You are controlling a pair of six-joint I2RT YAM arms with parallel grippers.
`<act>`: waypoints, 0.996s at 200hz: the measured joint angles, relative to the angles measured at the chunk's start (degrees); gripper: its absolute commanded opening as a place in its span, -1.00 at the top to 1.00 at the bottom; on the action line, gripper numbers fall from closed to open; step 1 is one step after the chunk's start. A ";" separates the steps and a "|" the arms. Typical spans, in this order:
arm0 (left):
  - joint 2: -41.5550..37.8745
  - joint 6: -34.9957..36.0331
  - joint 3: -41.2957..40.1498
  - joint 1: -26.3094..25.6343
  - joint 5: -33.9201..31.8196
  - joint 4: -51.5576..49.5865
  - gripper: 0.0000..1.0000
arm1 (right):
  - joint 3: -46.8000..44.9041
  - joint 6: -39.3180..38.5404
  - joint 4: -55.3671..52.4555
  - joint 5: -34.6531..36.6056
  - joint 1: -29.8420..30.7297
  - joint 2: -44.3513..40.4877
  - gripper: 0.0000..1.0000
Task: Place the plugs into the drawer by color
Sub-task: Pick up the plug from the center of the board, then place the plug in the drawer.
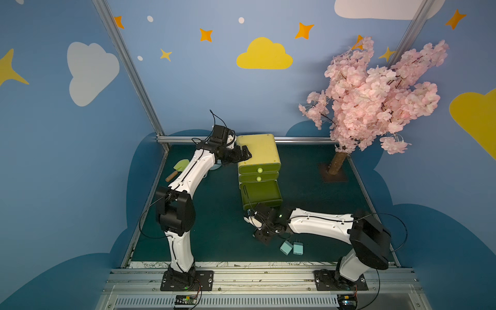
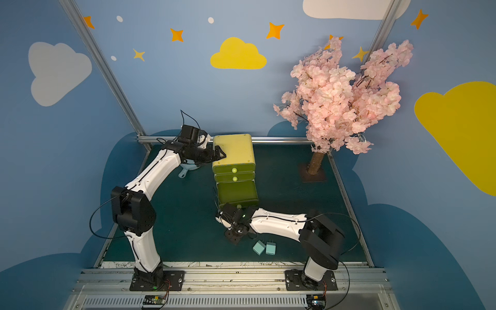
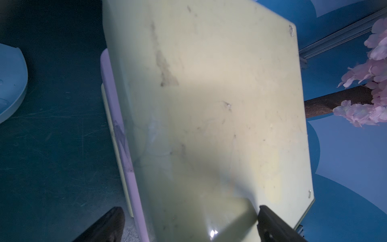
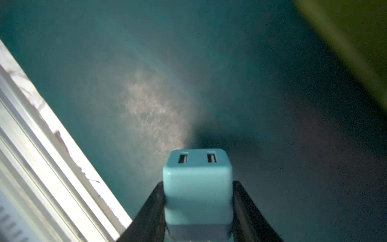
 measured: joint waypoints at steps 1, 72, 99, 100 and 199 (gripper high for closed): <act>0.00 0.00 0.00 0.00 0.00 0.02 -1.00 | 0.15 0.44 0.02 0.07 -0.09 -0.11 0.71; 0.00 -1.01 -0.70 0.92 0.13 0.85 -1.00 | 12.68 18.23 5.49 12.98 -6.12 2.67 0.75; -0.09 -1.07 -0.76 0.92 0.07 1.16 -1.00 | 18.45 20.06 6.08 14.56 -7.48 9.40 0.76; -0.09 -1.07 -0.76 0.92 0.07 1.16 -1.00 | 18.56 20.13 6.10 14.62 -7.52 9.55 0.76; -0.22 -1.25 -1.09 1.31 0.17 1.42 -1.00 | 25.24 21.77 4.79 12.37 -9.84 21.00 0.77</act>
